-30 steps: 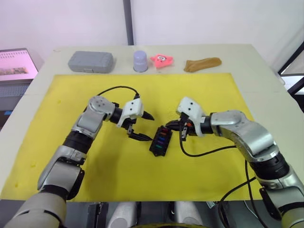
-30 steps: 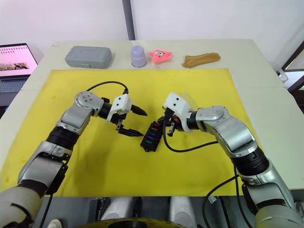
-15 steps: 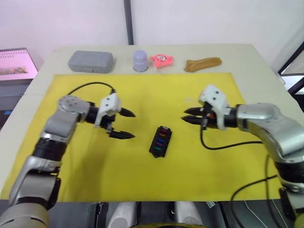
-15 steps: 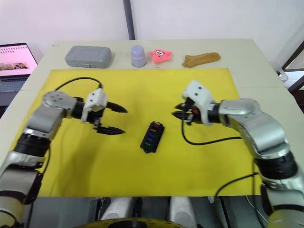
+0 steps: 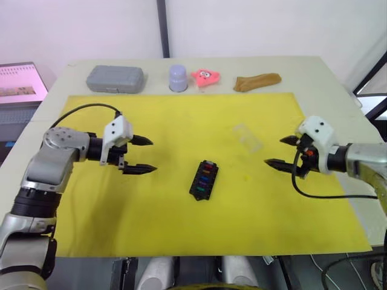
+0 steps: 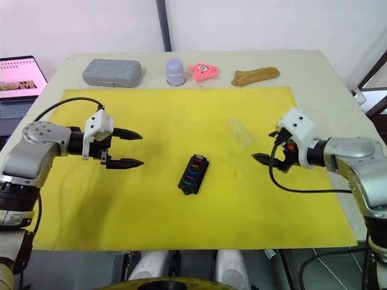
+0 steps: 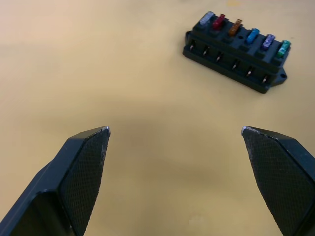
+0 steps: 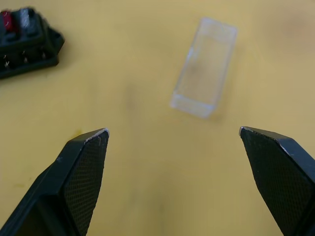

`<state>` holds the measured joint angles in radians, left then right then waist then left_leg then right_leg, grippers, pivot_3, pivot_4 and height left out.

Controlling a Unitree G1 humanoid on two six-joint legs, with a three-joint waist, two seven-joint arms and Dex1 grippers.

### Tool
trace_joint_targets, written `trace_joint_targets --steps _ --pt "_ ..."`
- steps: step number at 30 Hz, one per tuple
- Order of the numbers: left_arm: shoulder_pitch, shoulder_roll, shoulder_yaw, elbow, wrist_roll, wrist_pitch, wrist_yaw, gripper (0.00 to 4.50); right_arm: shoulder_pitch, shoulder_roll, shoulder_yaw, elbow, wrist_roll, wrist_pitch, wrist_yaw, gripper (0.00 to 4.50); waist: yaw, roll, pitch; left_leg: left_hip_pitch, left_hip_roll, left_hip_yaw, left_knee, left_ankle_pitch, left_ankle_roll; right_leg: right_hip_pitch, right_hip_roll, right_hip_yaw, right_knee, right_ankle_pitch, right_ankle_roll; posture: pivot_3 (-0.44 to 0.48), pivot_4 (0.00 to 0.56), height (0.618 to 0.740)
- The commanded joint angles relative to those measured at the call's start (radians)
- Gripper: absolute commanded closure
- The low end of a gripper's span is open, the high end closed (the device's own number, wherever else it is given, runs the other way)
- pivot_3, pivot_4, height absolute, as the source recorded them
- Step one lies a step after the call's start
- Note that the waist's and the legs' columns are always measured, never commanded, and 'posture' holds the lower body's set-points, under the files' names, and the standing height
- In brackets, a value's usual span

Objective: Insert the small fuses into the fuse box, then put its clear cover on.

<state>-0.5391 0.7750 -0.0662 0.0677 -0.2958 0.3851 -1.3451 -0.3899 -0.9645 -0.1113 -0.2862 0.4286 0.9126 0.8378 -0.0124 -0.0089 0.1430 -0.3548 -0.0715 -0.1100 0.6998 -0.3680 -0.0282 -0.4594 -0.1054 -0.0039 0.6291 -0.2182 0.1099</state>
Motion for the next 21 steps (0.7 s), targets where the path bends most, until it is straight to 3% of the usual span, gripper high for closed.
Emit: trace_joint_targets --steps 1,9,17,21 --pt "-0.026 -0.035 -0.034 -0.054 -0.008 -0.011 0.011 0.0 -0.131 0.059 0.071 0.097 -0.025 0.027 -0.039 0.02 0.0 0.0 0.0 0.0 0.0 0.0 0.0 0.0 0.0 0.0 0.0 0.0 0.0 0.0 0.0 0.0 0.15 0.74" --pt "-0.01 -0.076 -0.078 -0.136 -0.005 0.015 0.057 0.0 -0.388 0.191 0.31 0.398 -0.162 0.057 -0.052 0.02 -0.001 0.0 0.0 -0.002 0.0 -0.001 0.0 0.0 0.0 -0.002 -0.001 0.0 0.0 0.0 0.0 0.0 0.15 0.74" --pt "0.055 -0.077 -0.075 -0.245 -0.026 0.067 0.111 0.0 -0.477 0.292 0.346 0.613 -0.24 0.034 -0.083 0.02 -0.005 0.0 0.0 -0.002 0.0 -0.001 0.0 0.0 0.0 -0.002 -0.001 0.0 0.0 0.0 0.0 0.0 0.15 0.74" --pt "0.091 -0.072 -0.073 -0.286 -0.038 0.087 0.13 0.0 -0.504 0.319 0.327 0.635 -0.232 0.069 -0.078 1.36 -0.006 0.0 0.0 -0.001 0.0 -0.001 0.0 0.0 0.0 -0.002 -0.001 0.0 0.0 0.0 0.0 0.0 0.15 0.74"
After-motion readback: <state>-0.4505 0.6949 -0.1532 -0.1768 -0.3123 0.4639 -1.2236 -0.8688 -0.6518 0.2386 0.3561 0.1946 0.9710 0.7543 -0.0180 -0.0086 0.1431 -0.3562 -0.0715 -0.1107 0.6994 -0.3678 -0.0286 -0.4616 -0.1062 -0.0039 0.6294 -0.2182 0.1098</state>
